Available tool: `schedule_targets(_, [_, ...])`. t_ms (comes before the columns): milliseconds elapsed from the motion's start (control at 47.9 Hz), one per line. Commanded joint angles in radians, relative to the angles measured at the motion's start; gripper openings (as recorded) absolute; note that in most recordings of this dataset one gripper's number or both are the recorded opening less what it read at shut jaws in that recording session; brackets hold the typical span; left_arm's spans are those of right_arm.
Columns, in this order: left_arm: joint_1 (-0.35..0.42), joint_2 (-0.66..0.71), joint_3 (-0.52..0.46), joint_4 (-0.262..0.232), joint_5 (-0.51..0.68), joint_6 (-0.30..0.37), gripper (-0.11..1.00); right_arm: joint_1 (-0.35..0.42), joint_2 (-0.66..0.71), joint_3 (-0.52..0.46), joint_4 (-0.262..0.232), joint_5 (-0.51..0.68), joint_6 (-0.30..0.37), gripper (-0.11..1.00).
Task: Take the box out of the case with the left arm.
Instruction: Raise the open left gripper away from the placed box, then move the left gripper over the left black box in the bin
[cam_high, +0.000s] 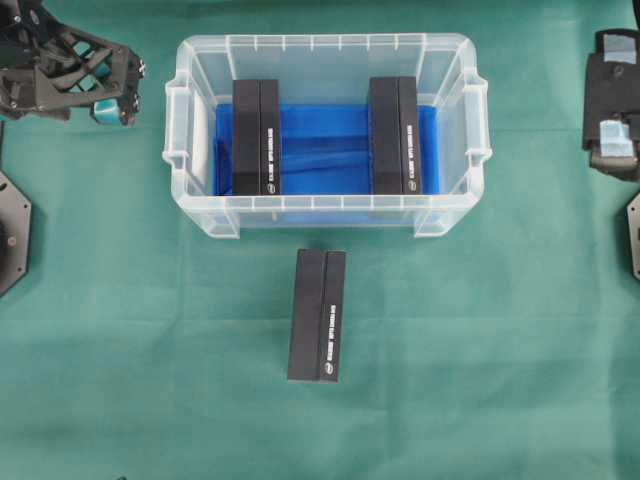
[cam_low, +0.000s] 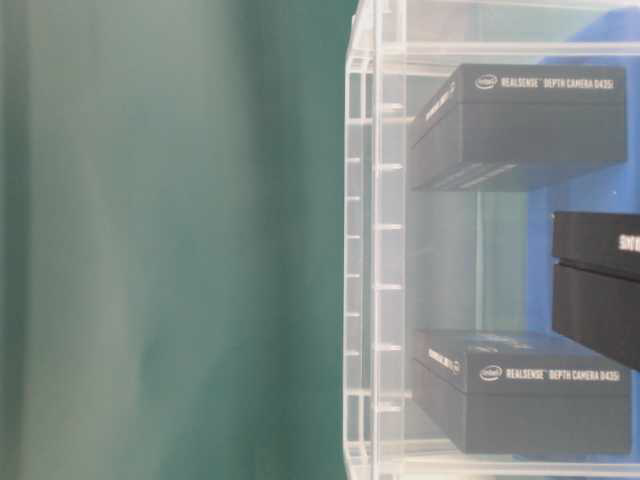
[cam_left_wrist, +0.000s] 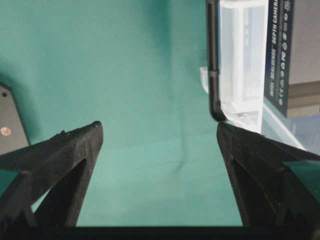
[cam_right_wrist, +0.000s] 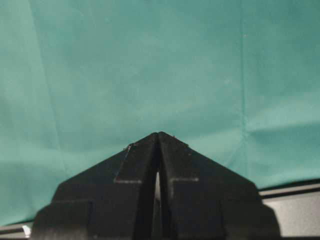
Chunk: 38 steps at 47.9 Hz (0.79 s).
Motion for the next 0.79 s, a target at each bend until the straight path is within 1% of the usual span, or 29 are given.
schedule_targets(0, [0.005, -0.002, -0.031, -0.002, -0.002, 0.002, 0.98, 0.000, -0.006, -0.012, -0.002, 0.002, 0.000, 0.02])
schedule_targets(188, [0.003, 0.009, -0.040, -0.012, -0.002, 0.002, 0.98, -0.002, -0.006, -0.014, -0.002, 0.000, 0.000, 0.02])
schedule_targets(313, [-0.006, 0.046, -0.077, -0.021, -0.002, 0.000, 0.98, 0.000, -0.006, -0.014, -0.002, 0.000, 0.000, 0.02])
schedule_targets(481, [-0.028, 0.124, -0.166, -0.021, -0.002, 0.000, 0.98, -0.002, -0.006, -0.012, -0.002, 0.002, 0.000, 0.02])
schedule_targets(773, [-0.071, 0.307, -0.385, -0.023, 0.002, -0.012, 0.98, 0.000, -0.006, -0.012, -0.003, 0.002, 0.000, 0.02])
